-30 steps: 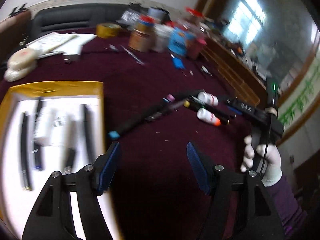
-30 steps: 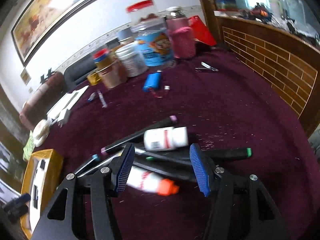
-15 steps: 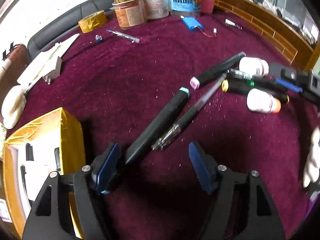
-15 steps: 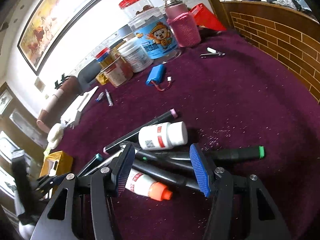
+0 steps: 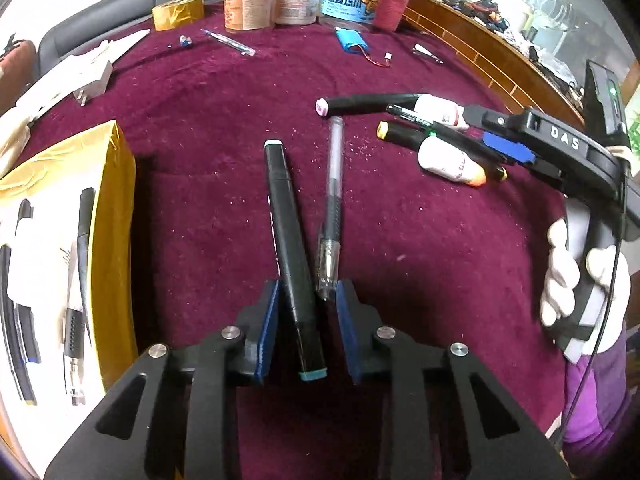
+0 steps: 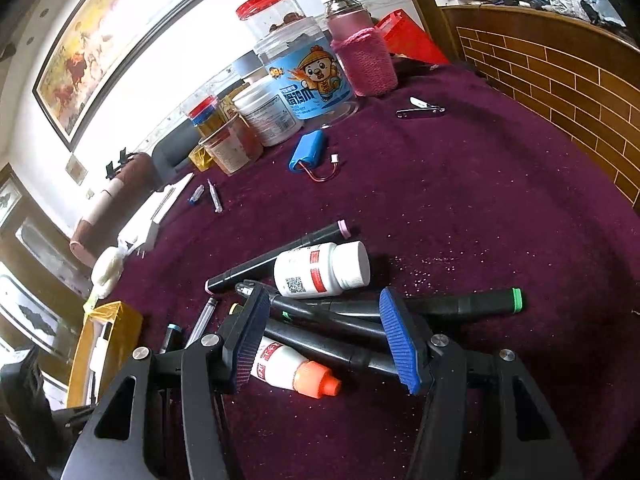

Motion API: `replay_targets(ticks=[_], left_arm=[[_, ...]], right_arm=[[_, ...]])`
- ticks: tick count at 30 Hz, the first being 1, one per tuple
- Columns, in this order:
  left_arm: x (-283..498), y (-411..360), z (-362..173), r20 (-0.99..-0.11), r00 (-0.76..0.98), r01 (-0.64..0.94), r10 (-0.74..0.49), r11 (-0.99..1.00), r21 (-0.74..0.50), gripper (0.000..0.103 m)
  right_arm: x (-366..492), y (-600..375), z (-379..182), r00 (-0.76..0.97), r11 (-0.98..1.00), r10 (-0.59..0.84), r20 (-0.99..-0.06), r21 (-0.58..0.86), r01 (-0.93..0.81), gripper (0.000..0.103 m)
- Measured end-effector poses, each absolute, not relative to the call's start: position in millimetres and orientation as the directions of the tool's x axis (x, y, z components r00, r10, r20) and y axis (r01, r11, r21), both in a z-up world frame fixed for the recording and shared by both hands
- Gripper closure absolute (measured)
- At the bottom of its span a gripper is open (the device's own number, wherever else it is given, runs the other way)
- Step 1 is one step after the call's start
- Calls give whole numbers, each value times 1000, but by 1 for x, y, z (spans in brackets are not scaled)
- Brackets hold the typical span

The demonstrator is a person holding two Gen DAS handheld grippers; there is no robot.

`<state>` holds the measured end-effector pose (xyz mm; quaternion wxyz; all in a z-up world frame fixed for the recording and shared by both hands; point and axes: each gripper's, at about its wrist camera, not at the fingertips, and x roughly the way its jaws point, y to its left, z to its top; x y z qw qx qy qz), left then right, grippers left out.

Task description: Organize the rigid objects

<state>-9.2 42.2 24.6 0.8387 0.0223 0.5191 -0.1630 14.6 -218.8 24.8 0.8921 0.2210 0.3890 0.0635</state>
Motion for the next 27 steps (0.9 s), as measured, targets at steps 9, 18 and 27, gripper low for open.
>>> replay_targets(ticks=[9, 18, 27], left_arm=[[2, 57, 23, -833, 442, 204, -333, 941, -269, 75], [16, 53, 23, -839, 476, 133, -264, 965, -228, 75], [21, 29, 15, -796, 603, 185, -54, 980, 74, 83]], right_arm=[[12, -214, 28, 702, 908, 272, -658, 418, 41, 51], [10, -197, 29, 697, 930, 270, -665, 368, -9, 51], [9, -198, 28, 695, 927, 271, -667, 374, -2, 51]])
